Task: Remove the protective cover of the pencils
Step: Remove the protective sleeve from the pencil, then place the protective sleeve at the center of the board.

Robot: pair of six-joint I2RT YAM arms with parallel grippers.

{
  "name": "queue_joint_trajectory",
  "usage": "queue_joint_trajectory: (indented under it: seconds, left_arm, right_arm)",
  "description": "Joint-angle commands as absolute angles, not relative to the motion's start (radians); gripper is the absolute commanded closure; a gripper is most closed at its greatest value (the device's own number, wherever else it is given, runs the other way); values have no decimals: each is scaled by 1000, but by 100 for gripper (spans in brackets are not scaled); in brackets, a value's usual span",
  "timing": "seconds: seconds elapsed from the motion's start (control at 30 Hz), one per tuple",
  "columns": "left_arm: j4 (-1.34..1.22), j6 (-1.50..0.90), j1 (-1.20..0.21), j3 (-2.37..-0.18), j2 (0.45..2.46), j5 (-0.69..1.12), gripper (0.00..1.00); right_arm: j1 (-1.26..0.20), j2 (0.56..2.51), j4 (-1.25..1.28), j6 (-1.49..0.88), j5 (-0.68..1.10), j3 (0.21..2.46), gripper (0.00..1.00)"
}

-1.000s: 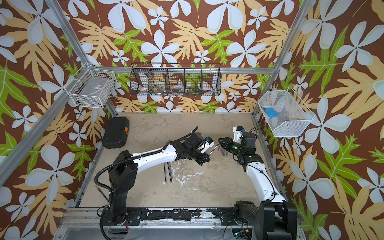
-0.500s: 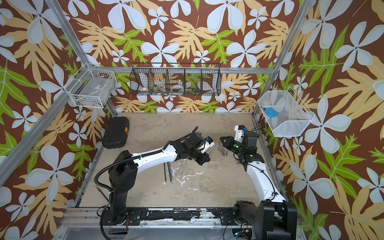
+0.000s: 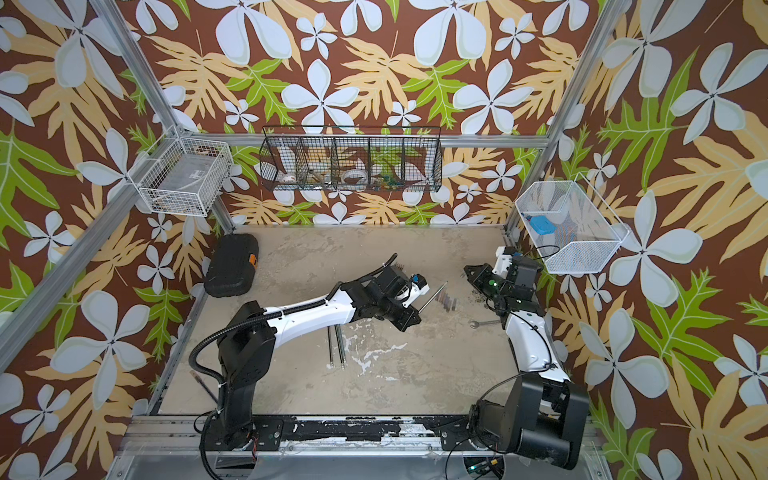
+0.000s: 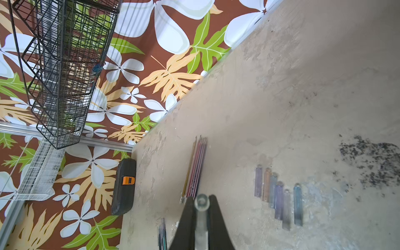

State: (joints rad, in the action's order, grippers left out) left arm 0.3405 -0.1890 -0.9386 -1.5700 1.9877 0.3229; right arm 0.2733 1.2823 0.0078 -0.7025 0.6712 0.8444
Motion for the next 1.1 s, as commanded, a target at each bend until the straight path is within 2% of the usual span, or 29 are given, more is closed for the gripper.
queue_joint_trajectory:
  seconds: [0.0,0.37,0.77,1.07]
  left_arm:
    - [354,-187,-940,-1574,1984,327,100]
    - [358,-186,-940,-1581,1991,328,100]
    - [359,-187,-940,-1584,1993,336,100]
    - [359,-188,-940,-1583,1993,339,100]
  right_arm:
    - [276,1287,32,-682,613,862,100]
    - [276,1350,-36,-524,375,714,100]
    - [257,1519,6,-493,405,693,100]
    - [200,1550,34,-498,353,669,95]
